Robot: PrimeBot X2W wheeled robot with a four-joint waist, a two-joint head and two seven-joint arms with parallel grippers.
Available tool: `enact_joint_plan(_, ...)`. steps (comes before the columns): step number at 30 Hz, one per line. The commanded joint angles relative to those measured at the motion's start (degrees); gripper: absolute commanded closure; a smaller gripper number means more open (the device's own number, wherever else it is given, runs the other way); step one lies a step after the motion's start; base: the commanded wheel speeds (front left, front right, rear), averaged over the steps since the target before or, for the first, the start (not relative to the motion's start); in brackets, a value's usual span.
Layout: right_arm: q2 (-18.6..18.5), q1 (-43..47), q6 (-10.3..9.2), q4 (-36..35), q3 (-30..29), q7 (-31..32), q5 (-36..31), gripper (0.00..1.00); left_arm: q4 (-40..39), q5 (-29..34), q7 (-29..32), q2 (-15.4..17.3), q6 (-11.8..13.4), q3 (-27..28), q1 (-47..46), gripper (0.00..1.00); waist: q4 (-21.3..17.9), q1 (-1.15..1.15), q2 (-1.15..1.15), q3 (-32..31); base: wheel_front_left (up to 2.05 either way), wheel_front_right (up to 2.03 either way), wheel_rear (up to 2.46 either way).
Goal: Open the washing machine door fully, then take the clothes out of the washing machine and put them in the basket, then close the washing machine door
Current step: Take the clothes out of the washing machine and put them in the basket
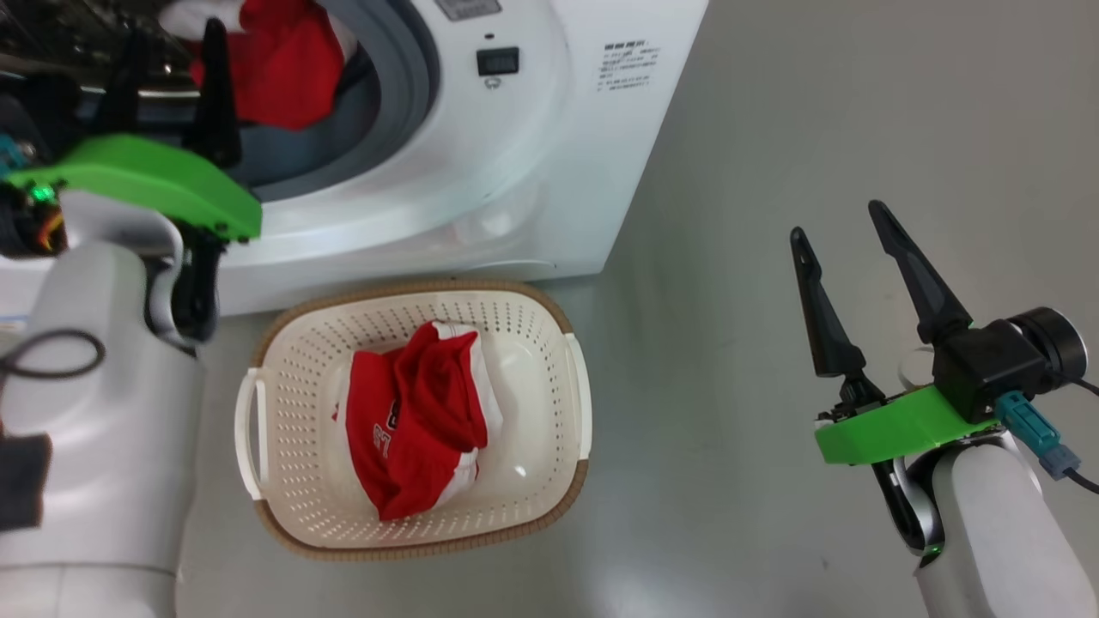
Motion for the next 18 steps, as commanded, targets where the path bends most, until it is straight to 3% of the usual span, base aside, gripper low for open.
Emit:
enact_joint_plan(1, -0.14, -1.17, 0.26, -1.55, 1.69, -0.37, -0.38, 0.00, 0.90, -0.03, 0.57, 2.96, -0.66, 0.70, -3.12, 0.00, -0.37, 0.00, 0.00, 2.89, 0.00, 0.00, 0.00)
enact_joint_plan(18, -0.14, -4.23, 0.26, -1.55, 5.88, -0.37, 0.92, 0.00, 18.28, -1.00, 15.94, 5.53, -2.07, -3.98, -17.00, 0.00, -3.45, 0.00, 0.00, 7.06, 0.00, 0.00, 0.00)
